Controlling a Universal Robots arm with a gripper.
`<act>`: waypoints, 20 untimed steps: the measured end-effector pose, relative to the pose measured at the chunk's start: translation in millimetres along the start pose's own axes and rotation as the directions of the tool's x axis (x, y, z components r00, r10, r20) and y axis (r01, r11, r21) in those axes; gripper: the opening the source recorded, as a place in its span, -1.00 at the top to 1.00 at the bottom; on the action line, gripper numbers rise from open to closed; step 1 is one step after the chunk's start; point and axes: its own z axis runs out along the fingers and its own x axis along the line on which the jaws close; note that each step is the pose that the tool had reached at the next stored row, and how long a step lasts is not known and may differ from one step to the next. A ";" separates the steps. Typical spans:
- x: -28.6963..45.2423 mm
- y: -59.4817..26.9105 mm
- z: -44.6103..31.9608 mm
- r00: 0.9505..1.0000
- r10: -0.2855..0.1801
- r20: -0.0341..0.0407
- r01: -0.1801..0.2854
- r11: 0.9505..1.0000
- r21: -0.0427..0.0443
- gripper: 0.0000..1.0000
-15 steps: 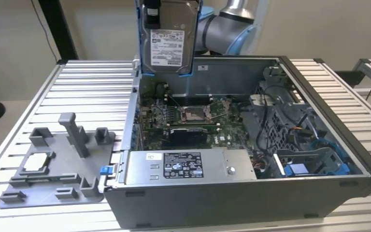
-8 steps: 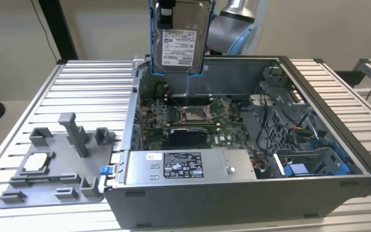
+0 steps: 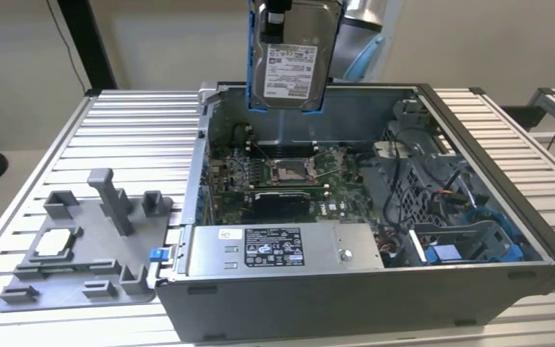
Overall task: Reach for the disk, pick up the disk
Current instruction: 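Pick up the disk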
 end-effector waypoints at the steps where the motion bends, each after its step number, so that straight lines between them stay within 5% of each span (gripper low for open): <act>1: -0.1 -3.5 -0.2 1.000 0.000 0.000 0.000 1.000 -0.001 1.00; 20: -0.9 -62.4 -2.2 1.000 -0.003 0.000 0.003 1.000 -0.013 1.00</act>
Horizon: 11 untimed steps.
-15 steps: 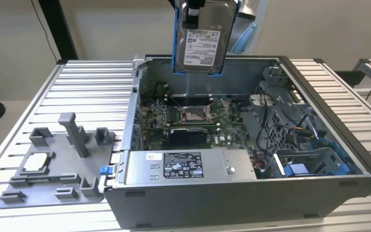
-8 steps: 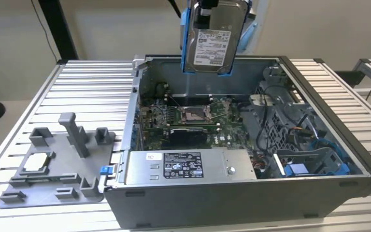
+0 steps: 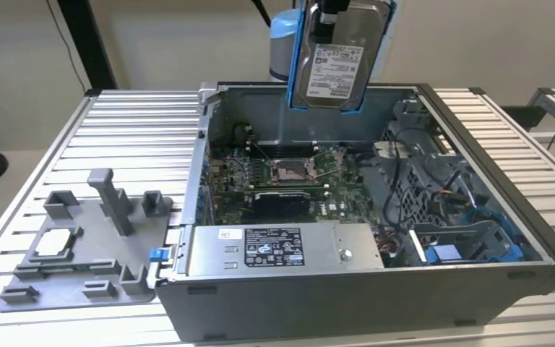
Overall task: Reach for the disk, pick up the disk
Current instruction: 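Pick up the disk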
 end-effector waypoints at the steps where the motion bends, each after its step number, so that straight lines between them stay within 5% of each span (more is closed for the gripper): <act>1: -0.1 -2.8 -0.1 1.000 0.000 0.000 0.000 1.000 0.000 1.00; 11: -0.4 -32.4 -1.7 1.000 -0.005 0.000 0.005 1.000 0.006 1.00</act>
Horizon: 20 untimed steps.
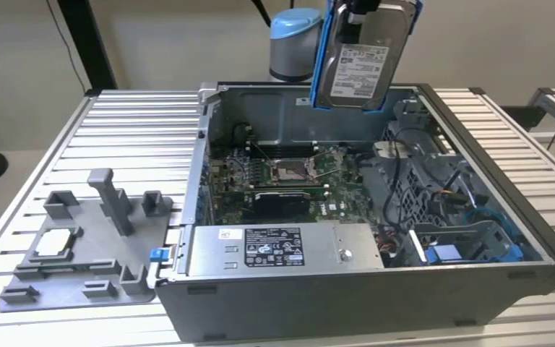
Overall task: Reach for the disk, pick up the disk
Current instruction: 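Pick up the disk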
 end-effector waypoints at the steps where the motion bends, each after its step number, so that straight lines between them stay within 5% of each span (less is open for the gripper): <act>1: 0.0 -2.3 -0.1 1.000 -0.001 0.000 0.001 1.000 0.003 1.00; 7: -0.1 -17.9 -0.7 1.000 -0.003 0.002 0.003 1.000 0.019 1.00; 12: -0.2 -31.3 -1.7 1.000 -0.003 0.004 0.003 1.000 0.020 1.00; 20: 0.0 -39.3 -10.5 1.000 -0.003 0.005 0.003 1.000 0.020 1.00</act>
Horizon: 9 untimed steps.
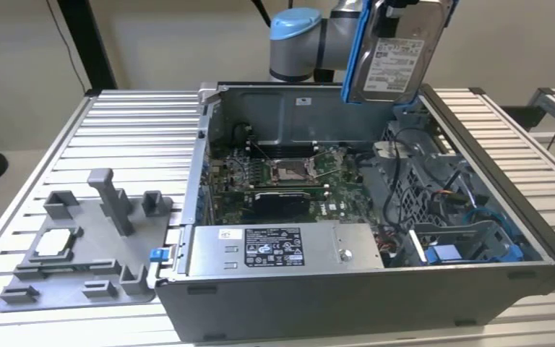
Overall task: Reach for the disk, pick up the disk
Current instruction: 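Pick up the disk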
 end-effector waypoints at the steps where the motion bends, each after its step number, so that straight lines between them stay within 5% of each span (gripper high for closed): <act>1: 0.0 -0.7 -1.2 1.000 0.000 0.000 0.000 1.000 0.000 1.00; 9: 0.4 -4.6 -14.5 1.000 0.000 0.007 0.000 1.000 0.000 1.00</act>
